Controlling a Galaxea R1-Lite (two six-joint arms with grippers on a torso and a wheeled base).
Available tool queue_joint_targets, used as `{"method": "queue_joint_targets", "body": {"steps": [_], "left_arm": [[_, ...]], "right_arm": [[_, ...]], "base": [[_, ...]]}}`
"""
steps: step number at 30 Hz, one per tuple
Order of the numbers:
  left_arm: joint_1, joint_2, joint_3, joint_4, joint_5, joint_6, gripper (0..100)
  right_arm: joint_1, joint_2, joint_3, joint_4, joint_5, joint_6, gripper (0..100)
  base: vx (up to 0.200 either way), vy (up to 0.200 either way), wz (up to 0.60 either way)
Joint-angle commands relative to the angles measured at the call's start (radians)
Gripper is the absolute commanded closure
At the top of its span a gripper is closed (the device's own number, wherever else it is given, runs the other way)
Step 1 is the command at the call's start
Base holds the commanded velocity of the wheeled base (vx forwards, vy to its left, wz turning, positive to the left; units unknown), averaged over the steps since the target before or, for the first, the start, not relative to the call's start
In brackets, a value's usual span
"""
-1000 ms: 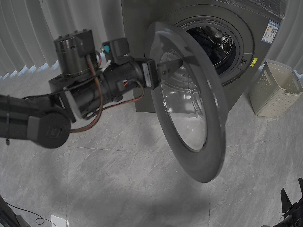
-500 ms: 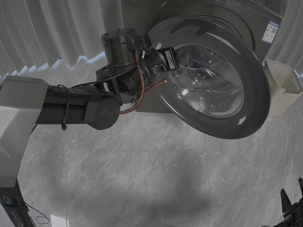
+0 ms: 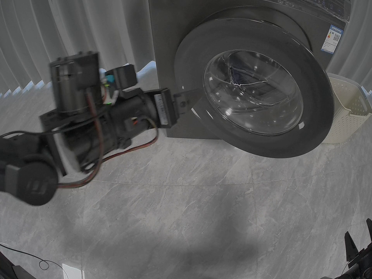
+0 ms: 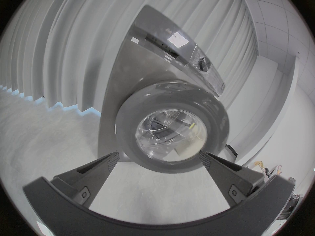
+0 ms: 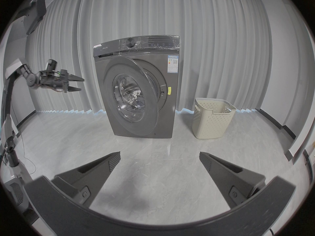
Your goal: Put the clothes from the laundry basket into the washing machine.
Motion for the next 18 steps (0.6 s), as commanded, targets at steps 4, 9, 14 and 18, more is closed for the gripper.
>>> {"method": "queue_joint_targets", "body": {"steps": [4,9,14,18], "left_arm": [[0.085,-0.975,0.714,0.198,-0.085,0.096,0],[0.239,-1.203,0.878,0.230,-0.114,0.126,0],[0.354,-1.363,0.985,0.270,-0.122,0.166,0],[0.458,-1.547,1.046,0.399,-0.143,0.159,0]], "right_arm": [[0.000,-0.016,0.016,0.000,-0.001,-0.001,0],[-0.001,-0.015,0.015,0.006,0.008,-0.010,0],[0.000,-0.016,0.015,0.001,0.006,-0.005,0],[0.000,-0.016,0.015,0.001,0.006,-0.005,0]], "base": [[0.000,0.000,0.00],[0.000,0.000,0.00],[0.000,0.000,0.00],[0.000,0.000,0.00]]}}
